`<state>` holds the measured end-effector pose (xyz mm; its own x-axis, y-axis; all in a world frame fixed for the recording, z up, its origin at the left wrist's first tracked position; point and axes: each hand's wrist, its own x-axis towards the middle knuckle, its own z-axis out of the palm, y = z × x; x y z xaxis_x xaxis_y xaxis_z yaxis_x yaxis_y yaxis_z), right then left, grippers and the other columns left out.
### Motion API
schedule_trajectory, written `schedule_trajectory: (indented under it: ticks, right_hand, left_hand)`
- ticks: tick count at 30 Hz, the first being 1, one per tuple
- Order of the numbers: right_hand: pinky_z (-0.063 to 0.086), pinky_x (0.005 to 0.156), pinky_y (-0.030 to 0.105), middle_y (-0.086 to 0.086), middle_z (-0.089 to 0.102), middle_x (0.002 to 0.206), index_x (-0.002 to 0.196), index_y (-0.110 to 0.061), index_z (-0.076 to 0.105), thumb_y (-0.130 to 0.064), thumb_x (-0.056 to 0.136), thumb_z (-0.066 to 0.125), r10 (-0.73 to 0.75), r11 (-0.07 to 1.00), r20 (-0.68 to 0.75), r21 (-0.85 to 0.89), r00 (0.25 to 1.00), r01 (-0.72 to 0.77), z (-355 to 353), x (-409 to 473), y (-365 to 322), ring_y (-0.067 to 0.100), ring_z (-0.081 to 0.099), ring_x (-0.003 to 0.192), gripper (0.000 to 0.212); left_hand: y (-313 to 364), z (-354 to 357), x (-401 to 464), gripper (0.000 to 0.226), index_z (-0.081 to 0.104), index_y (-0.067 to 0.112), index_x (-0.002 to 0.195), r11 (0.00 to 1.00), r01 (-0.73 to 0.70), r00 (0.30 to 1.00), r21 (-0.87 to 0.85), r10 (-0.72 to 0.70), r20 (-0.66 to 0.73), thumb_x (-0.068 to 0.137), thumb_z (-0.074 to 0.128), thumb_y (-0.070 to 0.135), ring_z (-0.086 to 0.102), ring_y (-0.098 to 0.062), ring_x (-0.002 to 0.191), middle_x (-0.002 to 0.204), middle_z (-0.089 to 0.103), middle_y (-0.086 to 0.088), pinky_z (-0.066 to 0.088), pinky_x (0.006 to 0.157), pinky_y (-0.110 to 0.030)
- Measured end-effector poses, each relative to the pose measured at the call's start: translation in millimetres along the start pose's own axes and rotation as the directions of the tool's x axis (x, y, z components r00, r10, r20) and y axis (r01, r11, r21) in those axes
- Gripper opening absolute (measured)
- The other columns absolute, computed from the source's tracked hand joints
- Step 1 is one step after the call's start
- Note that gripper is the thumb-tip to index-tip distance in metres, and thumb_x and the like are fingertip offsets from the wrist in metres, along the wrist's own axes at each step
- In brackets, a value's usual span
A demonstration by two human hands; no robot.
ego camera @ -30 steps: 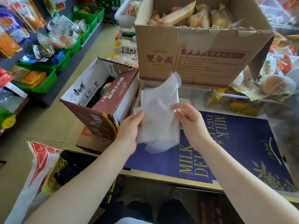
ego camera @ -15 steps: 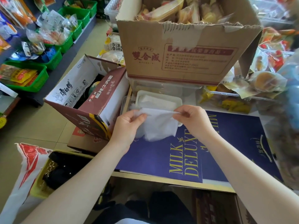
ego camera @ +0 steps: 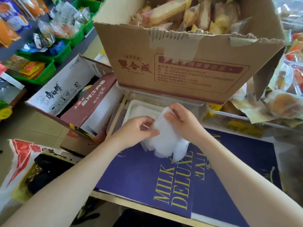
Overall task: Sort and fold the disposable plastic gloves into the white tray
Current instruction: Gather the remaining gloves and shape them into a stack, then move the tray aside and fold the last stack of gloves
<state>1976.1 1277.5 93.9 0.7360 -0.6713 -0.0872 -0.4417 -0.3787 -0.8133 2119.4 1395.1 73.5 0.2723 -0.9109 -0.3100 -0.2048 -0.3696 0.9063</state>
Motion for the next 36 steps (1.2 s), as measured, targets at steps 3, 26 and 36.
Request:
schedule_trajectory:
  ticks: [3,26,36]
  right_hand:
    - [0.038,0.061,0.012,-0.011,0.056,0.077,0.097,-0.021,0.050,-0.018,0.093,0.052,0.040,0.996,-0.001,0.080,0.999,-0.040,3,15,8,-0.002,0.051,0.071,0.005]
    - [0.034,0.046,0.025,-0.002,0.046,0.075,0.096,-0.012,0.038,-0.018,0.090,0.052,0.614,0.788,-0.172,0.179,0.770,-0.589,74,44,52,0.016,0.048,0.063,0.017]
    - [0.030,0.105,0.044,0.017,0.032,0.147,0.131,-0.009,0.045,-0.033,0.082,0.065,0.120,0.812,-0.263,-0.529,0.957,-0.247,109,31,44,0.037,0.029,0.135,0.058]
  left_hand:
    - [-4,0,13,0.016,0.058,0.021,0.071,0.993,0.033,0.996,0.113,-0.023,-0.090,0.079,0.072,0.021,0.044,-0.007,0.055,0.059,0.051,0.012,0.035,0.056,-0.028]
    - [-42,-30,92,0.051,0.059,0.013,0.118,0.279,-0.310,0.901,0.909,0.391,0.187,0.068,0.071,0.008,0.048,-0.030,0.110,0.118,0.059,-0.012,0.042,0.088,-0.042]
    - [-57,-32,79,0.060,0.039,0.019,0.137,0.196,-0.375,0.926,0.906,0.111,0.360,0.087,0.053,0.049,0.035,-0.024,0.126,0.136,0.034,-0.002,0.027,0.102,-0.034]
